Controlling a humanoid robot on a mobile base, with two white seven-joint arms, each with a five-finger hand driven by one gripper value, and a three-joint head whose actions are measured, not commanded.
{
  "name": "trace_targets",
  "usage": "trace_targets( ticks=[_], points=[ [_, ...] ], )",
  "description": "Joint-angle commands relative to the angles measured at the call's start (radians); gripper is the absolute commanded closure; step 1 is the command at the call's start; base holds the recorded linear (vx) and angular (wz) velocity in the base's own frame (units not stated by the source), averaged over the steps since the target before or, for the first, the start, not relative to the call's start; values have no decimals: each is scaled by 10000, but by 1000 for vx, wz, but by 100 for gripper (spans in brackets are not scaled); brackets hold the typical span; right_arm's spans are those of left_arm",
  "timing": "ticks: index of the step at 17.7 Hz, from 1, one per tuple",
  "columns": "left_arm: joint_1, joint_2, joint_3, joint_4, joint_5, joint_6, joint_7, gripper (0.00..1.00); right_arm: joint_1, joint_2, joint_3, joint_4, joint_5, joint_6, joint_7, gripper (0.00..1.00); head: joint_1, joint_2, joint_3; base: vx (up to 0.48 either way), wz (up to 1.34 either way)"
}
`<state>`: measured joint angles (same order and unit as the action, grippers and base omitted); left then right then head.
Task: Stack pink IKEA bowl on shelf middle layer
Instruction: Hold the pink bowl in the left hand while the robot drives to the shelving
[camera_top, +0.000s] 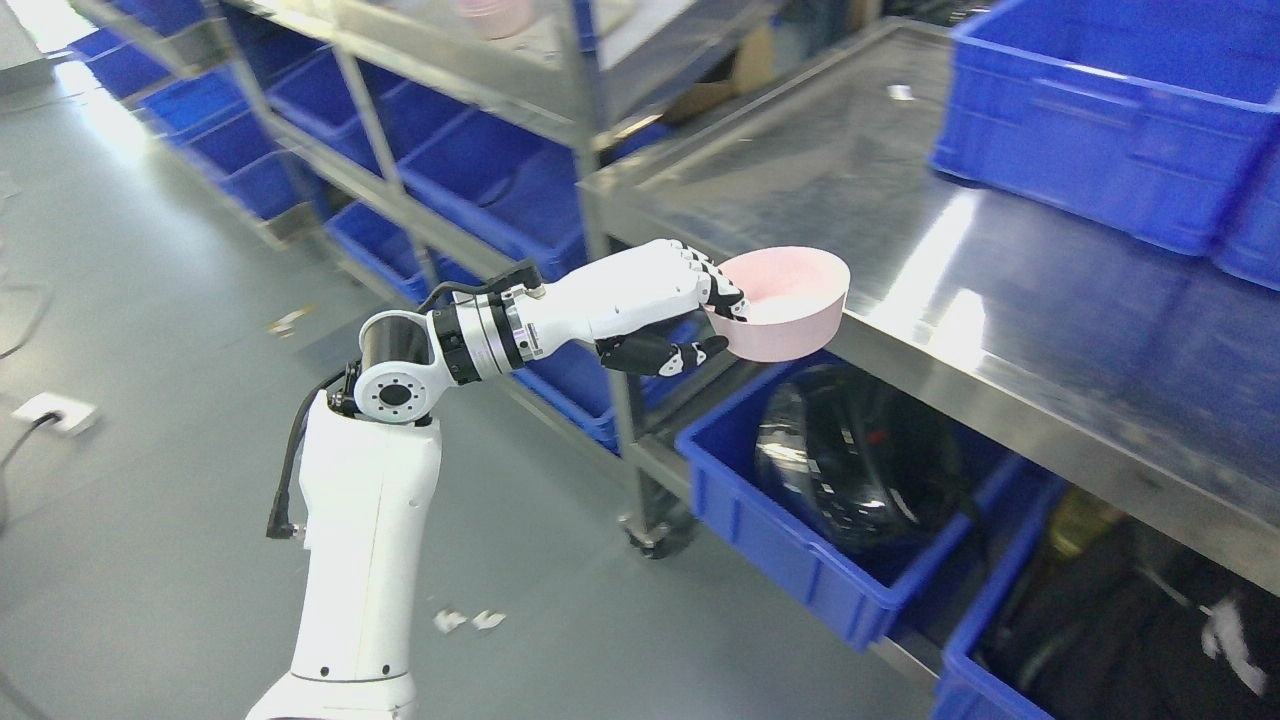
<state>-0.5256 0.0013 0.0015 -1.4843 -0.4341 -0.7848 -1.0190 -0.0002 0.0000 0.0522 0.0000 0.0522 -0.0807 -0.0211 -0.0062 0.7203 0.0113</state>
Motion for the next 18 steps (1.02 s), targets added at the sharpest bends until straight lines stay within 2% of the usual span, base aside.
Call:
trace_targets(
  ticks=[1,8,18],
  points=[
    [270,161,-551,-543,31,-6,234,99,32,-175,0,-174,0,-6,27,0,0,0,0,-78,1537],
    [362,161,-552,-543,16,-6,265,98,32,-175,0,-174,0,-6,27,0,0,2,0,-47,1068],
    [562,161,-735,-466,-30,-6,127,97,32,-175,0,-174,0,-6,27,0,0,2,0,91,356]
  ],
)
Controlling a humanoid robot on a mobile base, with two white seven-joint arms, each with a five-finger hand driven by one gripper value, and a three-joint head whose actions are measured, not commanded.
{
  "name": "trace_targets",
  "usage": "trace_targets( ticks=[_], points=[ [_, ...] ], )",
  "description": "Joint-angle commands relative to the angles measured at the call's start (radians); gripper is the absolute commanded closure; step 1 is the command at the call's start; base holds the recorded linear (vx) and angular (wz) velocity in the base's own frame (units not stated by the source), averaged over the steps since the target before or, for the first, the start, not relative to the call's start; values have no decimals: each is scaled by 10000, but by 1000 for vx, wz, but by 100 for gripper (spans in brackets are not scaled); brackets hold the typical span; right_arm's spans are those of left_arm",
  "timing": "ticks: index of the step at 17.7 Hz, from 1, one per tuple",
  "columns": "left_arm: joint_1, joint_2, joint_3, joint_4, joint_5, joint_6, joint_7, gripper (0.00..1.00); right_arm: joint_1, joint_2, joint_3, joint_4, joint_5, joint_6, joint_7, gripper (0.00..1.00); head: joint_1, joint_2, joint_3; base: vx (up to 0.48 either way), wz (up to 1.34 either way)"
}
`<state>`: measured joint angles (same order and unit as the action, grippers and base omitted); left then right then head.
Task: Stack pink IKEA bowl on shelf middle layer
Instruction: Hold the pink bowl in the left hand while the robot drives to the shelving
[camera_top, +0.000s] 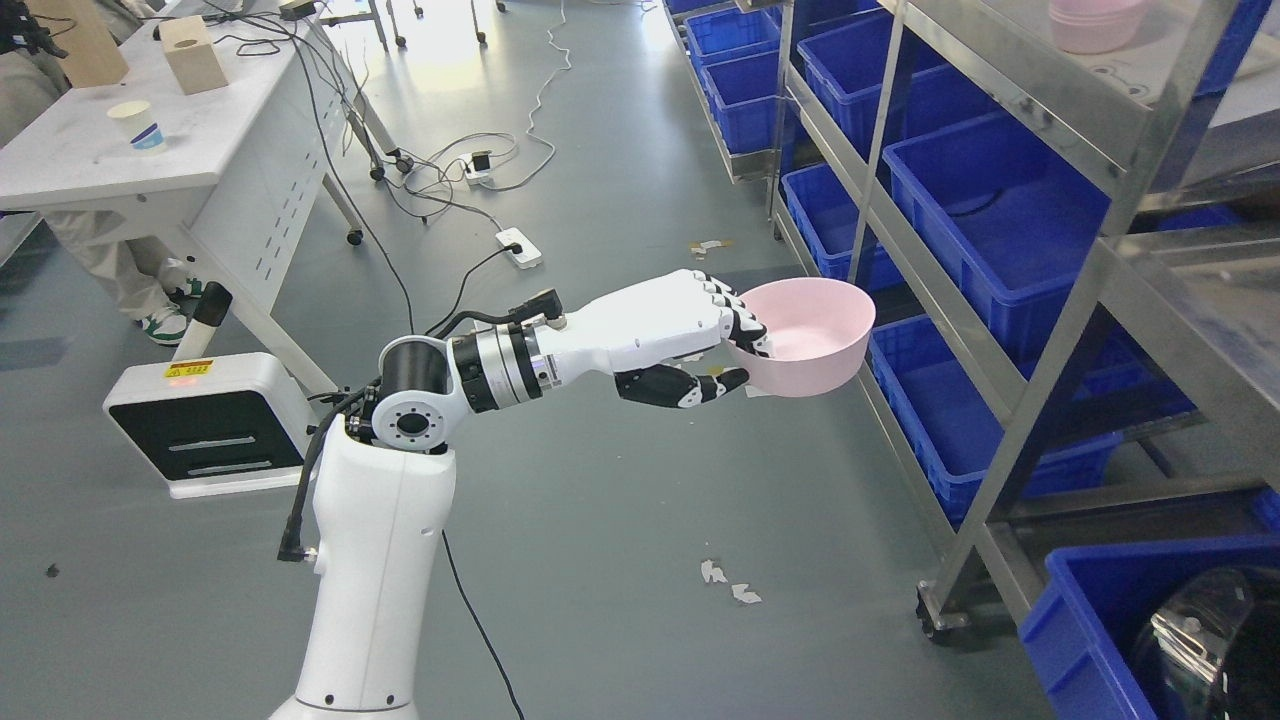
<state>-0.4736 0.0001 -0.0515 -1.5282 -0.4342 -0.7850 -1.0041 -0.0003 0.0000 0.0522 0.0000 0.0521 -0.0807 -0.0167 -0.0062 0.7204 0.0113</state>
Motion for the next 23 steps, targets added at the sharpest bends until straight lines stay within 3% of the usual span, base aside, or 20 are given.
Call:
trace_targets(
  ticks=[1,23],
  points=[
    [27,174,-252,-27,-15,-4,-22,97,33,-175,0,-175,0,-6,-17,0,0,0,0,139,255],
    [27,174,-237,-272,-429,-4,70,97,33,-175,0,-175,0,-6,-17,0,0,1,0,301,-44]
  ],
)
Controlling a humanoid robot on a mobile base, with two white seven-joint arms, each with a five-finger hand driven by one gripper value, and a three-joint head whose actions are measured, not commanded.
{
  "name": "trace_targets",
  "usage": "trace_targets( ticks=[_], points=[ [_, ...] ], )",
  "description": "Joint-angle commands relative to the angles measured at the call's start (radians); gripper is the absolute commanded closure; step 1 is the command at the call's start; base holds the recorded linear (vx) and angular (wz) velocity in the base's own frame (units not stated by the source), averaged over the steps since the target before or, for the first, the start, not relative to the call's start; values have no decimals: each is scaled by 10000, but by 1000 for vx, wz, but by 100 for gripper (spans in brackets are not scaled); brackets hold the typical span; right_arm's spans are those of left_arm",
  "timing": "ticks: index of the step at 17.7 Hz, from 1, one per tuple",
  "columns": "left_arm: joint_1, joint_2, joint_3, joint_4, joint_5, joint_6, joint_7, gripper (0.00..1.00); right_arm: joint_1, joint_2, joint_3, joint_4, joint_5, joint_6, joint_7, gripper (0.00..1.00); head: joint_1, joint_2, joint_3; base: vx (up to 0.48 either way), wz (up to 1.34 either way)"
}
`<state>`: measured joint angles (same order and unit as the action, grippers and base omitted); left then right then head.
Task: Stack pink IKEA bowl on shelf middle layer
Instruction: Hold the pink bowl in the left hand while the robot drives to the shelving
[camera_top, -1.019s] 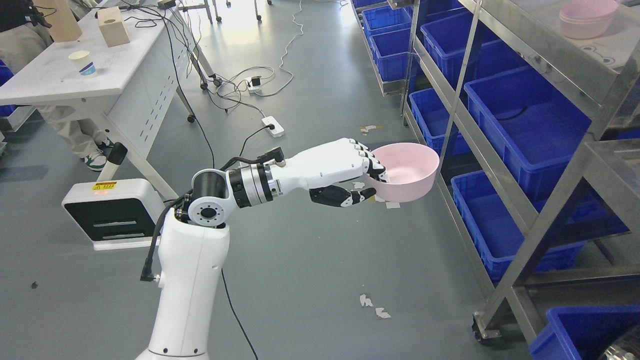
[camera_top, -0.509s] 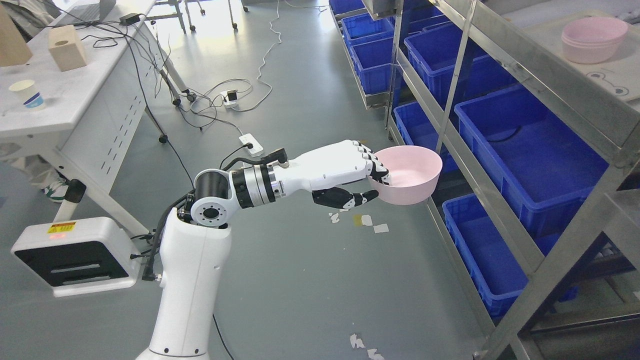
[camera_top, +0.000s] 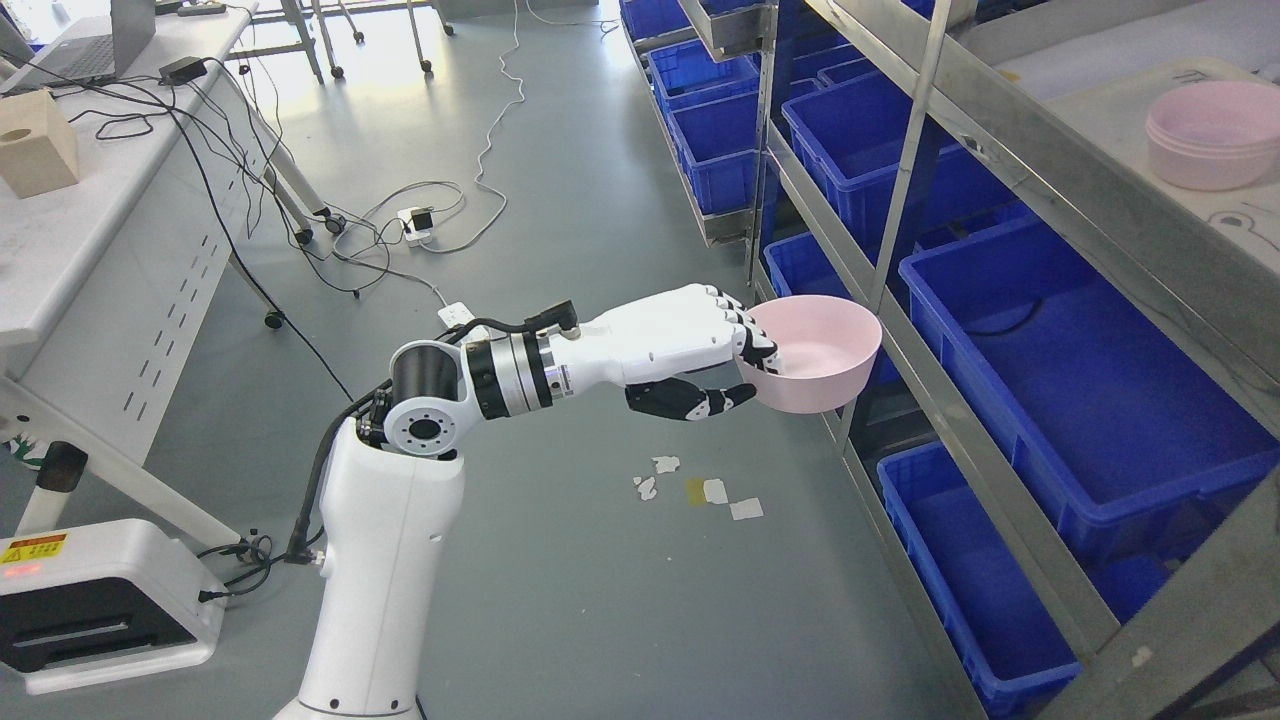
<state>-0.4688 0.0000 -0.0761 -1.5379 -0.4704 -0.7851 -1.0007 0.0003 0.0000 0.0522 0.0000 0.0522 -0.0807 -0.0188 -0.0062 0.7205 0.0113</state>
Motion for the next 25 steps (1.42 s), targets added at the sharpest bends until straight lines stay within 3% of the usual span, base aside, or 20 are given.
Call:
trace_targets(
  ticks=[1,16,25],
  points=[
    [-22,175,55,-191,-52,-3,52,97,27,-175,0,-175,0,-6,4,0,0,0,0,272,0],
    [-129,175,132,-314,-36,-3,328,97,27,-175,0,-175,0,-6,4,0,0,0,0,329,346],
    [-1079,175,-205,-298,-36,-3,527,97,27,-175,0,-175,0,-6,4,0,0,0,0,289,-19]
  ],
)
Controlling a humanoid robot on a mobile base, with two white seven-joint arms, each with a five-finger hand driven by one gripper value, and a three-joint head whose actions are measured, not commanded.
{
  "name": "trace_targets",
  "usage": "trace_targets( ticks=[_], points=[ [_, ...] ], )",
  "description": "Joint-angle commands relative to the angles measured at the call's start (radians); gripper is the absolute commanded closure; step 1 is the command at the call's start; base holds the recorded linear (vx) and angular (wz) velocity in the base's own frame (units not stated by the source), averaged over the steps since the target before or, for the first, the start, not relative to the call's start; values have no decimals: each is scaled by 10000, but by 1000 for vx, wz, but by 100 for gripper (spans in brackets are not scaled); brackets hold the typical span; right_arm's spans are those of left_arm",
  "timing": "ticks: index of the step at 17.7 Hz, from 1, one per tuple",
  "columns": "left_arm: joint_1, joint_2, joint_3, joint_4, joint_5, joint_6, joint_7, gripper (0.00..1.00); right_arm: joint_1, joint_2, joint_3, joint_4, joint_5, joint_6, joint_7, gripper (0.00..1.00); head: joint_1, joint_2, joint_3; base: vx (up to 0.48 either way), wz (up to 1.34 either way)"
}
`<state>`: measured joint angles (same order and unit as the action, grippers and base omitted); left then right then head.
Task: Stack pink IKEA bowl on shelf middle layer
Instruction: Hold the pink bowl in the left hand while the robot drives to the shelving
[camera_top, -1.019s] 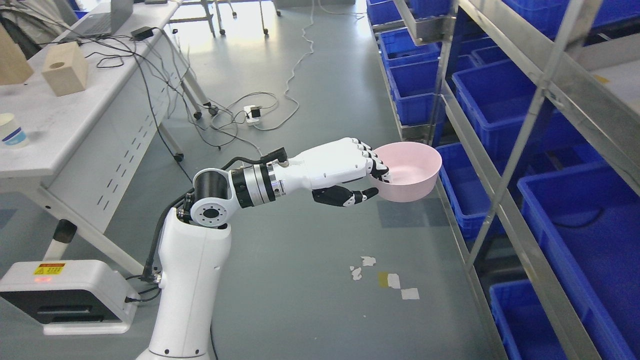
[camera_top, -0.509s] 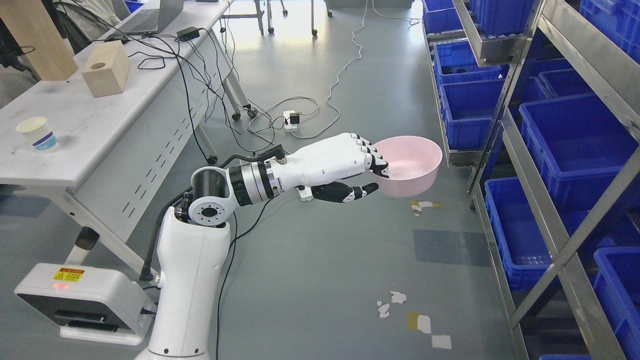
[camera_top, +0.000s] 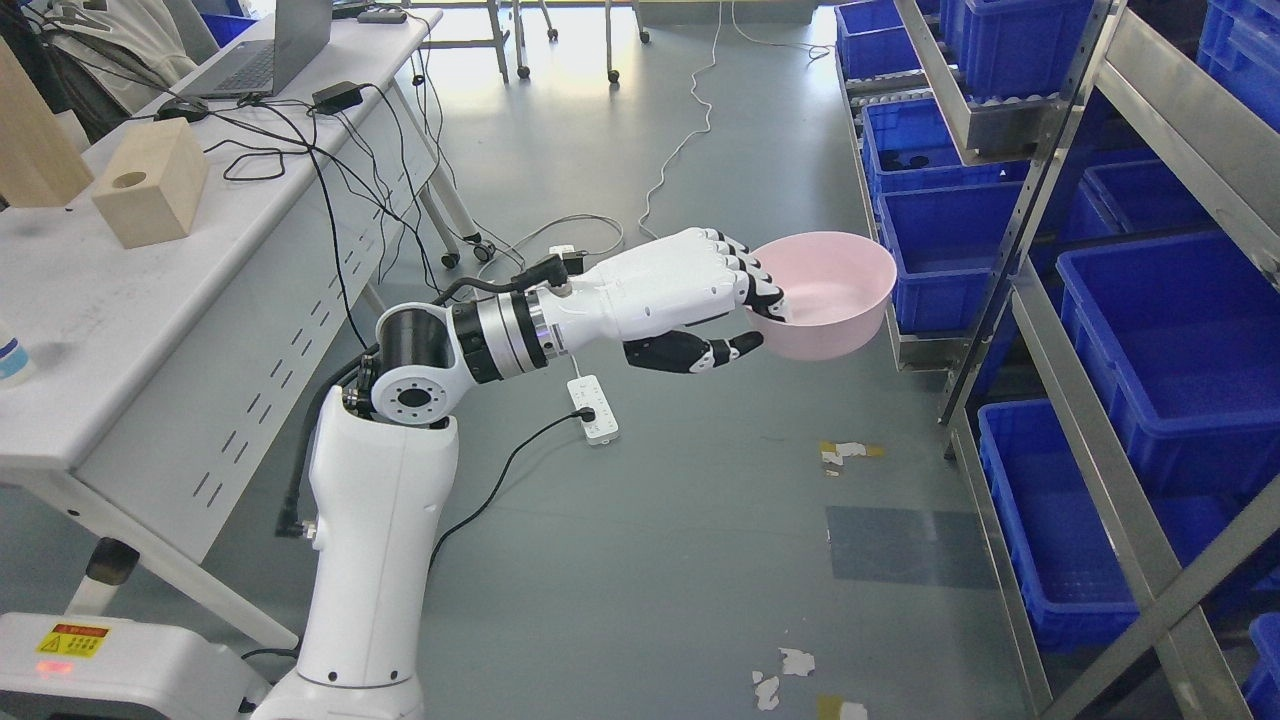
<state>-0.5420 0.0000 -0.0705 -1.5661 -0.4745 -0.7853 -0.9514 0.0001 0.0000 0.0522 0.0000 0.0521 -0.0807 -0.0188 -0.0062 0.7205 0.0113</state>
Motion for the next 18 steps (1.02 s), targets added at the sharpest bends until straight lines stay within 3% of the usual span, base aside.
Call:
trace_targets(
  ticks=[1,9,18],
  points=[
    [-363,175,-337,-16,5,-1,49,97,30,-175,0,-174,0,-6,4,0,0,0,0,246,10],
    [-1130,175,-844,-16,20,-1,432,95,45,-175,0,-174,0,-6,4,0,0,0,0,201,37],
    [-1496,175,-860,-16,35,-1,616,95,30,-175,0,-174,0,-6,4,0,0,0,0,66,-281]
  ],
)
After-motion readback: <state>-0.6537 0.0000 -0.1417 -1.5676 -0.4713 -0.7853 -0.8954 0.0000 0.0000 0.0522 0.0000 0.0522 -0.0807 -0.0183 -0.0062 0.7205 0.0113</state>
